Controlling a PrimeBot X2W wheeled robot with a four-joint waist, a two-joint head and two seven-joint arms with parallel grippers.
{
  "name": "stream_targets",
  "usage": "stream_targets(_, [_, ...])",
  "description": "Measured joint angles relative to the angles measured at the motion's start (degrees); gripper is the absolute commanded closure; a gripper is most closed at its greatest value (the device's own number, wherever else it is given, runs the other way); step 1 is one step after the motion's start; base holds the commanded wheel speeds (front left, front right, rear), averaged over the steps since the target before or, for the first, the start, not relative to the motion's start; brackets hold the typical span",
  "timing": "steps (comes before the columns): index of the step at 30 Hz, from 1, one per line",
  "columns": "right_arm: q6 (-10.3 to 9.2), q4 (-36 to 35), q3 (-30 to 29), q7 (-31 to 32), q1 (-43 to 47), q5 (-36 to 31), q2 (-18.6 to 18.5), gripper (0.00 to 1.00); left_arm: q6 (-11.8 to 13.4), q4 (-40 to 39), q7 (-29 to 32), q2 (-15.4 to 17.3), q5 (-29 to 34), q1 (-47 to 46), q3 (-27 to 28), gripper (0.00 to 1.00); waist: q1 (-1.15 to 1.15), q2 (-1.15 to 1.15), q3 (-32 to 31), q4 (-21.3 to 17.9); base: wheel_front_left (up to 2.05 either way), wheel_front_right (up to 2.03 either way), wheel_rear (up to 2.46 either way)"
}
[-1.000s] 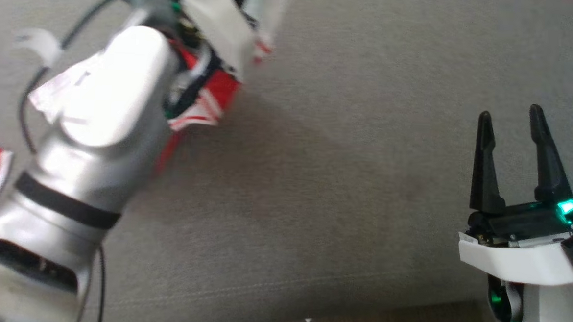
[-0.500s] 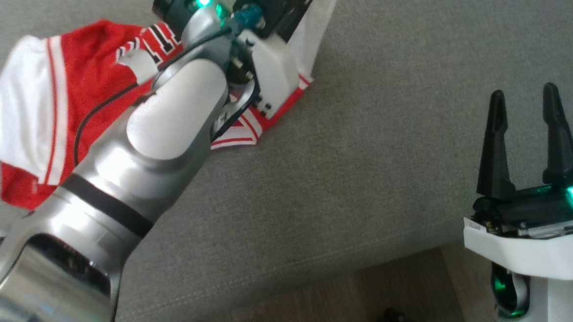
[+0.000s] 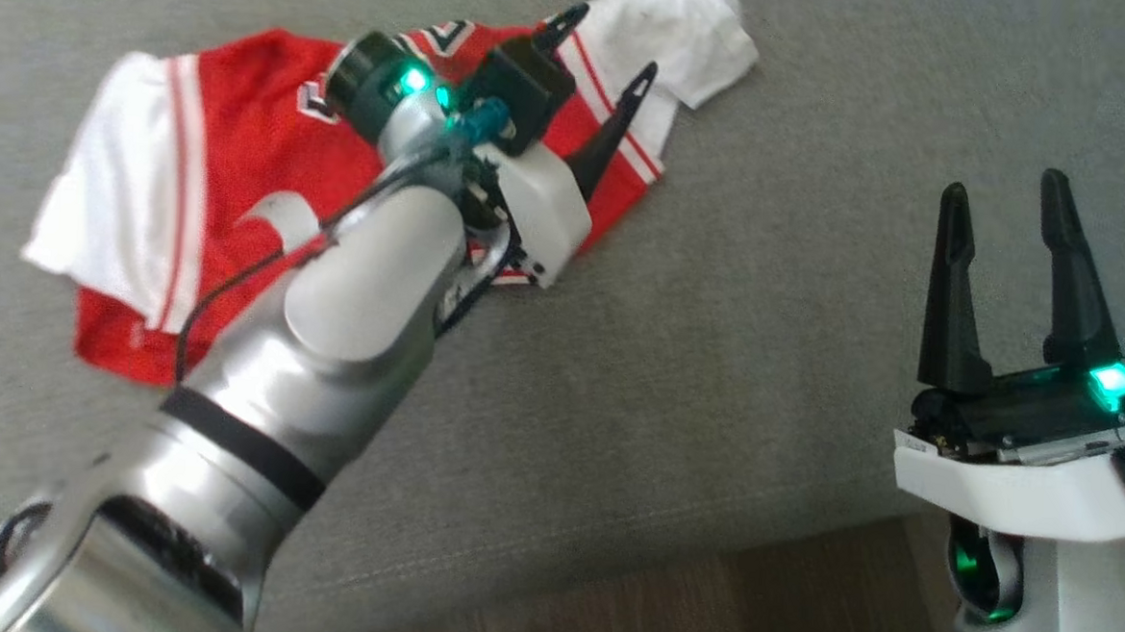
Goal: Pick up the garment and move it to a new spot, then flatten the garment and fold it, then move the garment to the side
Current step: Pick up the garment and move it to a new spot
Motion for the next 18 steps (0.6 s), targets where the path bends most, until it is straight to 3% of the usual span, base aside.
stream_targets(9, [0.00,2.3,0.0,0.0,2.4,-1.7,0.0,0.00,3.4,-6.9,-2.6,0.9,-5.0,11.4,3.2,0.00,0.00,0.00,-7.5,6.5,0.00,0.00,0.00])
stream_targets(18, [0.00,4.9,-0.9,0.0,8.2,-2.2,0.0,0.00,11.8,-24.8,-2.7,6.1,-7.6,32.8,15.1,0.00,0.00,0.00,-17.0,11.6,0.00,0.00,0.00])
